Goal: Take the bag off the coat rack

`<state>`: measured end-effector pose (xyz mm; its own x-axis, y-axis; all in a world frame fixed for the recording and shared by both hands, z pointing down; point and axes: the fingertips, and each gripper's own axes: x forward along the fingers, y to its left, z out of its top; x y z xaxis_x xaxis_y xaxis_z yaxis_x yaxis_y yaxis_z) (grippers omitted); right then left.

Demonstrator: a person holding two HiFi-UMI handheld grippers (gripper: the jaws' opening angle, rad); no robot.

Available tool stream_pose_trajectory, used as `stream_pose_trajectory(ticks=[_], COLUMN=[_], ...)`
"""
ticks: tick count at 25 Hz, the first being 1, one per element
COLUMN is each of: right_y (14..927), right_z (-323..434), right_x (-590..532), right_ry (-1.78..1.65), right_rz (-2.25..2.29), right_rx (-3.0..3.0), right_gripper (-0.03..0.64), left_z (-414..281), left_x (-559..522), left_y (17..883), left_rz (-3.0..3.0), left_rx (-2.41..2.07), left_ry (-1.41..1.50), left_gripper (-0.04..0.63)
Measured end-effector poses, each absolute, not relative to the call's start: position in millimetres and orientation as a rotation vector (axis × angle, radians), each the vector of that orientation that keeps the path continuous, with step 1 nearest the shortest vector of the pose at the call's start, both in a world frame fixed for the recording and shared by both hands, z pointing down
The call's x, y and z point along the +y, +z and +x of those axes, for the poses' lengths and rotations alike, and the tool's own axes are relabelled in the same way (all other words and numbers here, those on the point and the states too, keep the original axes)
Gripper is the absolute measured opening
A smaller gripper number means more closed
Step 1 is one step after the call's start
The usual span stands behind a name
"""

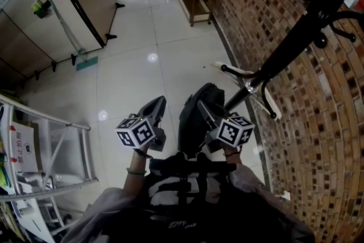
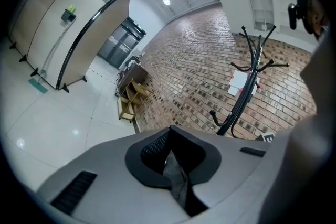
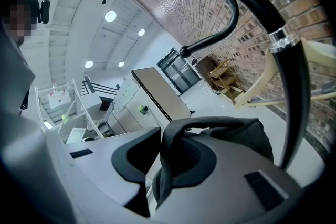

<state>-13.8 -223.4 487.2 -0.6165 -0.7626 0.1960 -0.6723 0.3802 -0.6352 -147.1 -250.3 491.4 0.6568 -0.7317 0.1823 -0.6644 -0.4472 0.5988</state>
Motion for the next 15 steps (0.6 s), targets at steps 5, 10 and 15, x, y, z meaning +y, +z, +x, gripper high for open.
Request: stream_pose_trajectory(ticks=[5, 10, 15], right_y=[489.4, 489.7, 491.9], right_z=[-12.3, -13.7, -15.5], right_x=[-219.7, -219.3, -220.3], right_ry=[-1.070, -1.066, -1.048], right_rz=[-1.316, -1.314, -1.309], right_rx=[2.494, 2.508, 2.533], right_gripper=[0.048, 0.049, 0.049], left_z=[-145.2, -143.1, -144.2], left_x=[-249.1, -248.7, -248.4], left_y=[494.0, 496.7, 495.1], left_rz=[2.222, 2.221, 2.225], left_rx=[-1.071, -1.063, -1.064], left_ry=[-0.124, -0.113, -0.120], left_gripper=[0.008, 0.008, 0.008])
